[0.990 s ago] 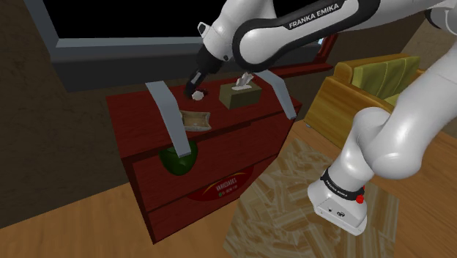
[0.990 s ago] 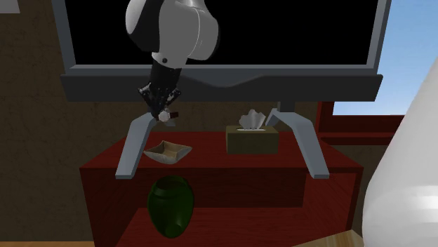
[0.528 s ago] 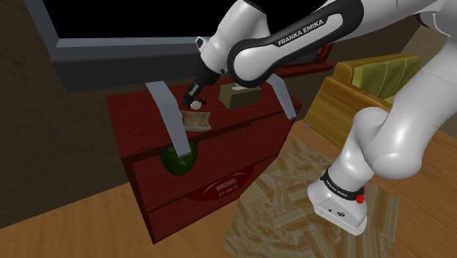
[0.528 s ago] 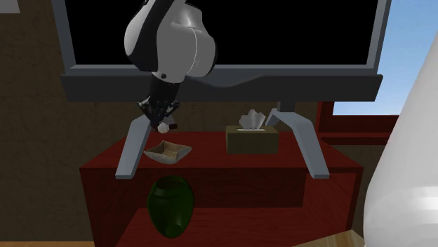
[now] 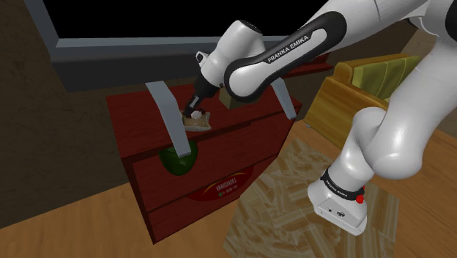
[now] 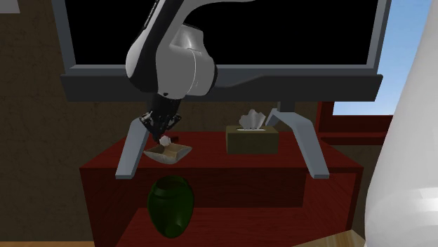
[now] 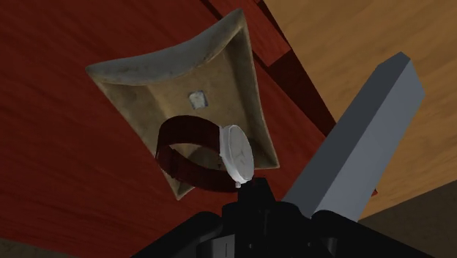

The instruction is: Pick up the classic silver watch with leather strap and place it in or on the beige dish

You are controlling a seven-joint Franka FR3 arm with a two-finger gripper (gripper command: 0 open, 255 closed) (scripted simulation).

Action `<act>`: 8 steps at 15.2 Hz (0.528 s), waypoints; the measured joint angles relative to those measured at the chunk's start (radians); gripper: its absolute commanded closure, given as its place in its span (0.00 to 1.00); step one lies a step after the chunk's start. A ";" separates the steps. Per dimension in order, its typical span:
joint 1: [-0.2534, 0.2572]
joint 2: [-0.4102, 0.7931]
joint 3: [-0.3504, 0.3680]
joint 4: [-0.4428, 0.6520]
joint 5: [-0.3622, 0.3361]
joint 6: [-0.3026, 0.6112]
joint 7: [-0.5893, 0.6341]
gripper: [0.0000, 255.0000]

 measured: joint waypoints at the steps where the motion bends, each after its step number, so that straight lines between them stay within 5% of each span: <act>1: 0.001 0.005 0.000 0.000 0.002 0.005 -0.001 1.00; 7: 0.001 0.011 0.001 -0.001 0.004 0.012 -0.003 1.00; 8: 0.001 0.011 0.001 -0.001 0.004 0.012 -0.003 0.00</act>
